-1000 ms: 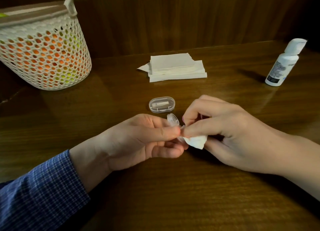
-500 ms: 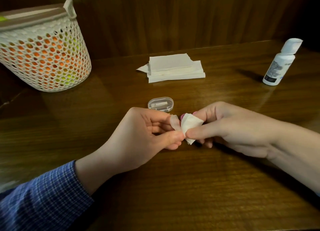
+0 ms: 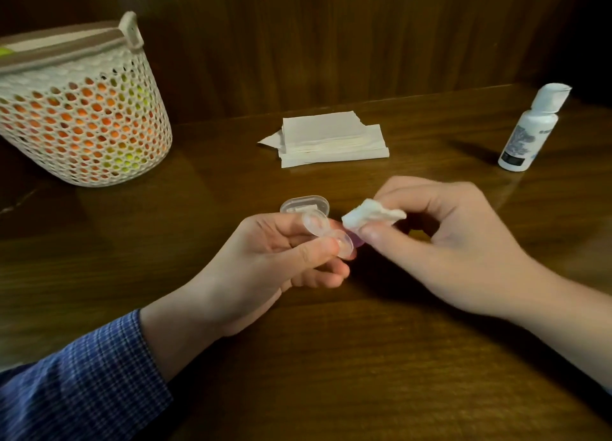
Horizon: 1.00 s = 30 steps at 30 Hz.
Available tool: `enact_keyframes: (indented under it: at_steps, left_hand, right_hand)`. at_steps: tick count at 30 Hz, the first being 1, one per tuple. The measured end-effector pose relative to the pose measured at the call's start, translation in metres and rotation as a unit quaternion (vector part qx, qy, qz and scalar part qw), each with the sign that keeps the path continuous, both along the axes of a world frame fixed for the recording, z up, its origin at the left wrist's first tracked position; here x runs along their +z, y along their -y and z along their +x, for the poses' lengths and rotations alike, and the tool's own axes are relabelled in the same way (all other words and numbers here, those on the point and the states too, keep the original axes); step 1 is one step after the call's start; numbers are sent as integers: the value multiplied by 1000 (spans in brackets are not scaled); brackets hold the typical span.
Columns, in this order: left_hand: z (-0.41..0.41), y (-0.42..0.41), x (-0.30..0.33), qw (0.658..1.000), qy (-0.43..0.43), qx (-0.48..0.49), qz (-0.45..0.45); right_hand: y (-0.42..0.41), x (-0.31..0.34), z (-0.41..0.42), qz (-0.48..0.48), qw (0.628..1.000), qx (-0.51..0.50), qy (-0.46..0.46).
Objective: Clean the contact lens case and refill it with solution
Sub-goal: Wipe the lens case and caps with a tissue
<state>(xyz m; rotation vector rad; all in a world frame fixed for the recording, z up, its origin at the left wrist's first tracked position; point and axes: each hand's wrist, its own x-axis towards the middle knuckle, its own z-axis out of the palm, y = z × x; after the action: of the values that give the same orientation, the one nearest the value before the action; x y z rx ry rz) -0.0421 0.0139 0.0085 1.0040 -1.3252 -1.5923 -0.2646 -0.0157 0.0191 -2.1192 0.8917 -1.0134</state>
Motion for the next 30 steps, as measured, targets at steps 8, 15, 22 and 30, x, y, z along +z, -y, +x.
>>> enact_keyframes:
  at_steps: [8,15,22,30]
  left_hand:
    - [-1,2,-6,997,27,69,7]
    - [-3,-3,-9,991,69,77,-90]
    - [-1,-7,-12,984,101,61,-134]
    - [-1,-11,-8,979,127,28,-157]
  right_hand:
    - [-2,-12,6,-55,998,7,-35]
    - [-1,-8,8,83,995,46,-42]
    - [-7,-4,6,77,990,63,-104]
    - [-7,4,3,112,982,70,-133]
